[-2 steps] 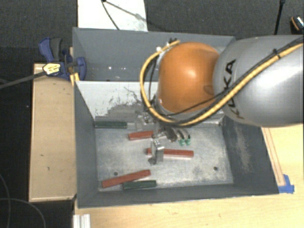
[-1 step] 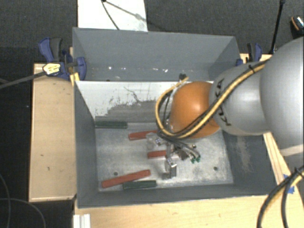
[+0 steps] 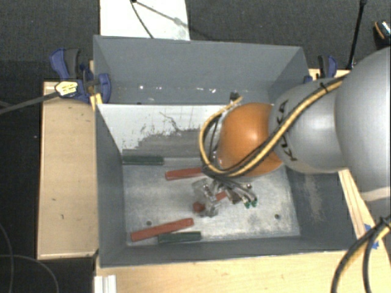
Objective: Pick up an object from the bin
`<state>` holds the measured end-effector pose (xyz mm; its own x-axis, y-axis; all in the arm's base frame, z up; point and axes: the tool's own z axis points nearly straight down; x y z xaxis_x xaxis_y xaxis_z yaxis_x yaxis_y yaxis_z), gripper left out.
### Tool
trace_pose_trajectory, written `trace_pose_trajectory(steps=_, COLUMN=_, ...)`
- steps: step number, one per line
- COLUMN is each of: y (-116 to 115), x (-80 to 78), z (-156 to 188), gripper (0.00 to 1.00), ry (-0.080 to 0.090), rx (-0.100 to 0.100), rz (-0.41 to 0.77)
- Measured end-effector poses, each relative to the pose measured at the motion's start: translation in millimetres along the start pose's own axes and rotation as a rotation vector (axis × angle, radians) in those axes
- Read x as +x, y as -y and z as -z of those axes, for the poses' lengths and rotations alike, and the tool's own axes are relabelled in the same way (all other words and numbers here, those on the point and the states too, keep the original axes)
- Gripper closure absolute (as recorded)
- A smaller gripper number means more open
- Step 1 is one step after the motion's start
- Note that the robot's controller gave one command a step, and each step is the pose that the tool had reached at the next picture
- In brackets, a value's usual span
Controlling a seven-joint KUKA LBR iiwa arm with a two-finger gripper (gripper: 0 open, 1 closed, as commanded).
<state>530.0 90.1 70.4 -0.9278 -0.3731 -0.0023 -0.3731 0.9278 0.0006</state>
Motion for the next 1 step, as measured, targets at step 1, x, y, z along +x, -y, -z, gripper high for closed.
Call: trace_pose_trajectory(steps=1, y=9.2, x=0.8, z=144.4, gripper=1.0, ry=0.008, rx=0.003, rz=-0.036)
